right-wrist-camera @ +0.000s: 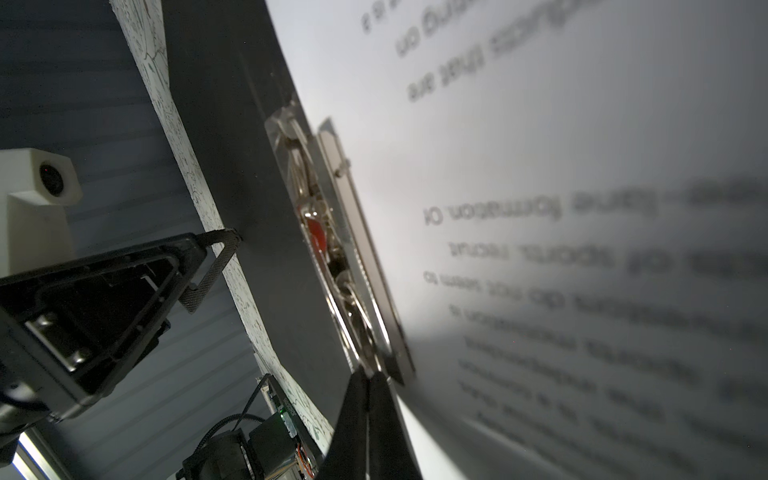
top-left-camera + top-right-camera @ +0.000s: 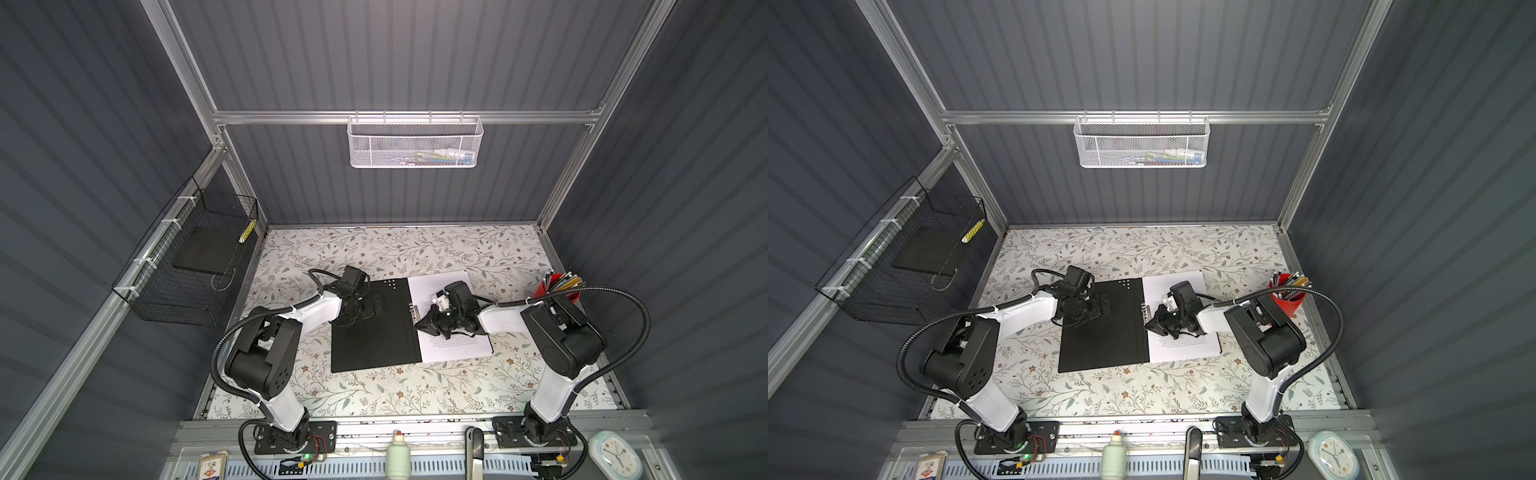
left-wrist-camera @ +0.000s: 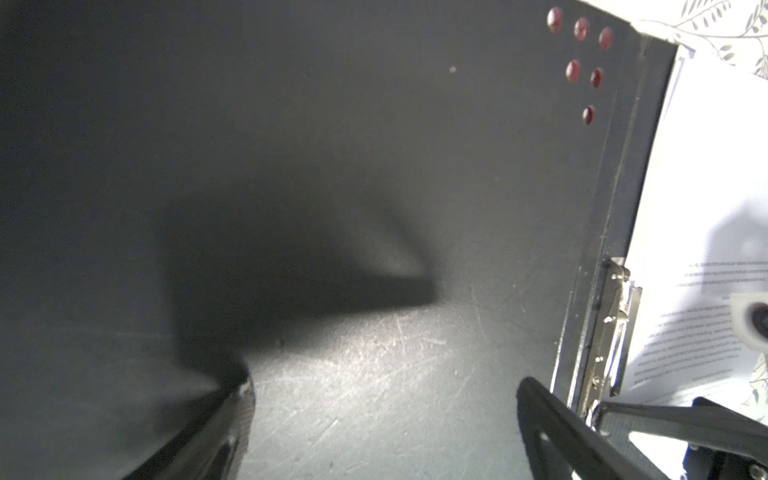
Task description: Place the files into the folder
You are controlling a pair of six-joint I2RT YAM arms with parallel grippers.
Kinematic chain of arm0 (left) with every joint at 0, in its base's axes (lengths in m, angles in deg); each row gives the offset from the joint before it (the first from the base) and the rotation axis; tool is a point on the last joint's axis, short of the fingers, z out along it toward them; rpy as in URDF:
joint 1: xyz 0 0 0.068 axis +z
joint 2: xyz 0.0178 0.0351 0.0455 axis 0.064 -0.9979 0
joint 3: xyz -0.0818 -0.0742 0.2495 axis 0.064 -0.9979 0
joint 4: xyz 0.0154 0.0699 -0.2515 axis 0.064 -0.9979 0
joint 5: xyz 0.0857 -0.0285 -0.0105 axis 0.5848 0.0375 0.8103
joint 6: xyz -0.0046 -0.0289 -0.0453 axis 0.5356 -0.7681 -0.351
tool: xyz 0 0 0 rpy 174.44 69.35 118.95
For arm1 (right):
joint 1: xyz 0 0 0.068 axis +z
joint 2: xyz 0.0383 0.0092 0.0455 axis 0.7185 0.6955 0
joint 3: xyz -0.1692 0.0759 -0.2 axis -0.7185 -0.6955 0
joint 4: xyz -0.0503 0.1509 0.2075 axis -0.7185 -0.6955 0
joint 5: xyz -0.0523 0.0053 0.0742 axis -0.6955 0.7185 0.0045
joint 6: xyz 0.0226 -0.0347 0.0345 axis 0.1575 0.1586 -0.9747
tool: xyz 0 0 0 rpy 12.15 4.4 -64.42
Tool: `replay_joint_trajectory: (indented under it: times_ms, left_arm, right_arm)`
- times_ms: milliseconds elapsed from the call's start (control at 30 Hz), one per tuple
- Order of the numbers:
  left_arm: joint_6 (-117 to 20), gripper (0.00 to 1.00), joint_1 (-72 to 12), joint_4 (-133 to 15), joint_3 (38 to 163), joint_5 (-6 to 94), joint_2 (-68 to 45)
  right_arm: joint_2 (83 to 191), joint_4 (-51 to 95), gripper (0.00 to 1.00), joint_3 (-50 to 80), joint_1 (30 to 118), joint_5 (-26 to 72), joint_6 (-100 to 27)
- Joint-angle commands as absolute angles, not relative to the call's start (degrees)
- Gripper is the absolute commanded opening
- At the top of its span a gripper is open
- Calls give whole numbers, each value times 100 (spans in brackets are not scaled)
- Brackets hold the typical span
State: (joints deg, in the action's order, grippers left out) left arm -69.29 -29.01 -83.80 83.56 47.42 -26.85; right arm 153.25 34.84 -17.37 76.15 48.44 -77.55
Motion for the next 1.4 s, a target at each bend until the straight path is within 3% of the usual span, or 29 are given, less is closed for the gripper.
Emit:
replay_joint_trajectory:
  times_ms: [0, 300, 500, 733, 900, 1033, 1367]
  left_arm:
    - [-6823, 100, -2747, -9444, 7983, 5065, -3211]
    - [-6601, 100, -2748, -9706, 8419, 4962, -3054]
    - [-6334, 100, -2749, -9942, 8801, 4823, -2470]
    - [-6188, 100, -2517, -9717, 8273, 5711, -1076]
    - [-5995, 100, -1772, -9629, 7553, 5418, -654]
    - [-6029, 100, -1562, -9589, 7269, 5303, -651]
    - [-6239, 100, -1220, -8881, 6907, 4626, -1274]
  right_arm:
    - [15483, 2962, 12, -1832, 7727, 4816, -7769]
    - [15268, 2347, 34, -1322, 7849, 4841, -7458]
    - [14538, 2030, 50, -1295, 7807, 4794, -7271]
    - [13742, 667, 78, -1061, 7319, 4086, -6262]
    - [13421, -73, 99, -1156, 6615, 3379, -5617]
    - [13233, -263, 99, -1373, 6053, 2945, -5345]
    - [13454, 474, 99, -2043, 5263, 3110, -5442]
